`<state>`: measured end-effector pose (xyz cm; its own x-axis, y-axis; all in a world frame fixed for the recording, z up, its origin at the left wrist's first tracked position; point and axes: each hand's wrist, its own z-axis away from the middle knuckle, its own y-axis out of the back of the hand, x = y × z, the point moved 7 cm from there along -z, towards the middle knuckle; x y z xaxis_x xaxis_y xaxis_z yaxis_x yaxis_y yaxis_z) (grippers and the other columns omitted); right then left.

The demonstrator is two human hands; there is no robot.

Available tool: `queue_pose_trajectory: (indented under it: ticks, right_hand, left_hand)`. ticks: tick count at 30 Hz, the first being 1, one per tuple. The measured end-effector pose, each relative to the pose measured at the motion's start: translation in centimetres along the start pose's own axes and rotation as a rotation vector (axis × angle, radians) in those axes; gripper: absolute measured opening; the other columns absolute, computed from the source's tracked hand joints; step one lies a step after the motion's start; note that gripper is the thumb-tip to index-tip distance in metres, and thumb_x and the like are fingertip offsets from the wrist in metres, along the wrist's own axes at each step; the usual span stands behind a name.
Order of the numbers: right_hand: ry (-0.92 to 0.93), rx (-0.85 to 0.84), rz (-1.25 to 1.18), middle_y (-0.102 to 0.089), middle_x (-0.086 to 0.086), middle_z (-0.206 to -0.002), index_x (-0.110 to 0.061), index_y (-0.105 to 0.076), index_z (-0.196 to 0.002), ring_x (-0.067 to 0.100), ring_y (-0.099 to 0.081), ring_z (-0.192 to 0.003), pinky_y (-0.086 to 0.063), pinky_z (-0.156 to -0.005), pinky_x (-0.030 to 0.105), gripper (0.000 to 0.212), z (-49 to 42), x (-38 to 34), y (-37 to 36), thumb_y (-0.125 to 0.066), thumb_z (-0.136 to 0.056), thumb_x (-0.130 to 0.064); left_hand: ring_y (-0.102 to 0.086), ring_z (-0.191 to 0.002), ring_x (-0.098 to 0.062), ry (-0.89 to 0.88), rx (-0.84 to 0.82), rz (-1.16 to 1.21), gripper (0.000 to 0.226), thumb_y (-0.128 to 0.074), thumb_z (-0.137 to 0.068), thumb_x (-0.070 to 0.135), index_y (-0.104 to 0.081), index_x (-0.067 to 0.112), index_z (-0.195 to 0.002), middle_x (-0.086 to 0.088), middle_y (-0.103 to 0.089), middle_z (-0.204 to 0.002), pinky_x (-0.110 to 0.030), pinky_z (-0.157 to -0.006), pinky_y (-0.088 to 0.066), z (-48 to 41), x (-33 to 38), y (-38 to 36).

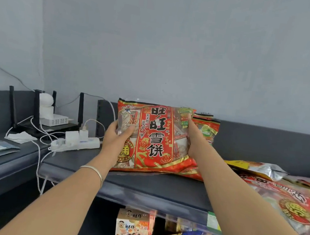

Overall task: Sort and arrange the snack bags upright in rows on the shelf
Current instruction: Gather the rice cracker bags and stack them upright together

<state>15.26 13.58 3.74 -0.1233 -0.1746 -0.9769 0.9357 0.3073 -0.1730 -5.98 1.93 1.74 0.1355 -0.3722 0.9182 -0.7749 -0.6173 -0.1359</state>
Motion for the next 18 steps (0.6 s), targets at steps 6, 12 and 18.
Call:
queue_pose_trajectory:
  ticks: [6, 12, 18]
  right_hand:
    - [0.004, 0.089, -0.101, -0.071, 0.009, -0.105, -0.016, -0.059, -0.112, 0.029, -0.069, -0.095, -0.051, -0.094, 0.047, 0.053, -0.4, 1.1, 6.2, -0.054, -0.086, -0.062]
    - [0.172, 0.379, 0.124, -0.065, 0.010, -0.110, -0.012, -0.057, -0.127, 0.031, -0.063, -0.101, -0.053, -0.080, 0.044, 0.032, -1.5, -0.2, 9.7, -0.042, -0.101, -0.023]
    - [0.195, 0.433, 0.156, -0.063, 0.012, -0.104, -0.012, -0.057, -0.110, 0.030, -0.061, -0.100, -0.053, -0.090, 0.046, 0.032, -2.9, -0.6, 10.5, -0.048, -0.096, -0.039]
  left_hand:
    - [-0.051, -0.115, -0.013, -0.082, -0.162, -0.209, 0.057, -0.057, -0.092, 0.030, -0.031, 0.032, -0.142, 0.003, -0.051, -0.135, -0.038, -0.099, -0.042, 0.4, -1.3, -5.6]
    - [-0.033, -0.136, -0.028, -0.280, 0.160, -0.846, 0.075, -0.053, -0.092, 0.038, -0.004, 0.033, -0.149, -0.008, -0.022, -0.154, -0.056, -0.108, -0.025, 1.4, -0.4, -9.2]
    - [0.013, -0.144, -0.027, -1.011, -0.356, -1.311, 0.076, -0.022, -0.087, 0.069, 0.013, 0.037, -0.146, -0.006, 0.005, -0.159, -0.059, -0.107, 0.015, 6.6, -3.0, -19.2]
